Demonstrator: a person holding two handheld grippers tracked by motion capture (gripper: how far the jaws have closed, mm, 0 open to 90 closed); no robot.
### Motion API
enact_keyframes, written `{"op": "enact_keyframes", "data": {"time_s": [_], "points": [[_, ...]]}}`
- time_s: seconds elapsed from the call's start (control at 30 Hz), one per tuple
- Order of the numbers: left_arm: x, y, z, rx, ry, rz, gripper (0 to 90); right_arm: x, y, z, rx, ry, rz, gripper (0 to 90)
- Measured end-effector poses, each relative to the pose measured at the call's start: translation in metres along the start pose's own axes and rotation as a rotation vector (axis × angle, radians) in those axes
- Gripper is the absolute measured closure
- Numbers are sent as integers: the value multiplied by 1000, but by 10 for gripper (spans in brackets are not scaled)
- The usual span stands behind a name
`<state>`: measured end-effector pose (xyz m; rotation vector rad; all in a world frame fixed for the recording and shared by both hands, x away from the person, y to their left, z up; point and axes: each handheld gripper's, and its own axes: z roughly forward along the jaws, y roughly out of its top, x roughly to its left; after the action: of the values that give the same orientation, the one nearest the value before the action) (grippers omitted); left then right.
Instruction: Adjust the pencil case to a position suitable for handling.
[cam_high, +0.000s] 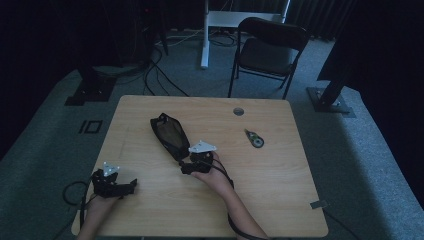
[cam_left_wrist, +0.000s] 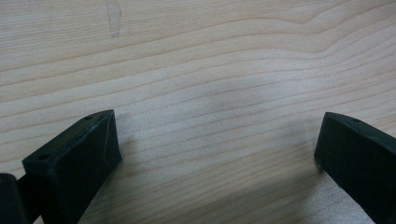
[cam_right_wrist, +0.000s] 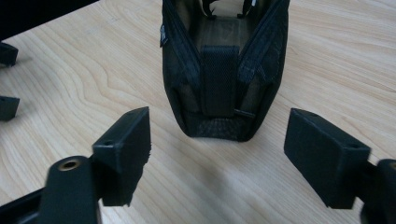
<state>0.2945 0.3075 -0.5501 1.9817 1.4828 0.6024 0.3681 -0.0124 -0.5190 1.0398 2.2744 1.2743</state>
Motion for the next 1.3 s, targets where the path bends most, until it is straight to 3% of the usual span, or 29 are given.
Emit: {"op": "enact_keyframes", "data": {"time_s": [0.23, 0.37, 0.57, 0.83, 1.1, 1.3], "points": [[0, 0, 0, 0, 0, 0, 2, 4, 2, 7, 3, -13, -3, 257], [0, 0, 0, 0, 0, 0, 2, 5, 3, 10, 9, -23, 1, 312], [0, 0, 0, 1, 0, 1, 2, 4, 5, 13, 26, -37, -23, 491], [0, 0, 0, 1, 0, 1, 2, 1, 6, 15, 36, -5, -31, 714], [0, 0, 0, 0, 0, 1, 2, -2, 7, 11, 50, 0, -30, 723], [0, 0, 0, 0, 0, 1, 2, -3, 5, 6, 56, -1, -59, 725]]}}
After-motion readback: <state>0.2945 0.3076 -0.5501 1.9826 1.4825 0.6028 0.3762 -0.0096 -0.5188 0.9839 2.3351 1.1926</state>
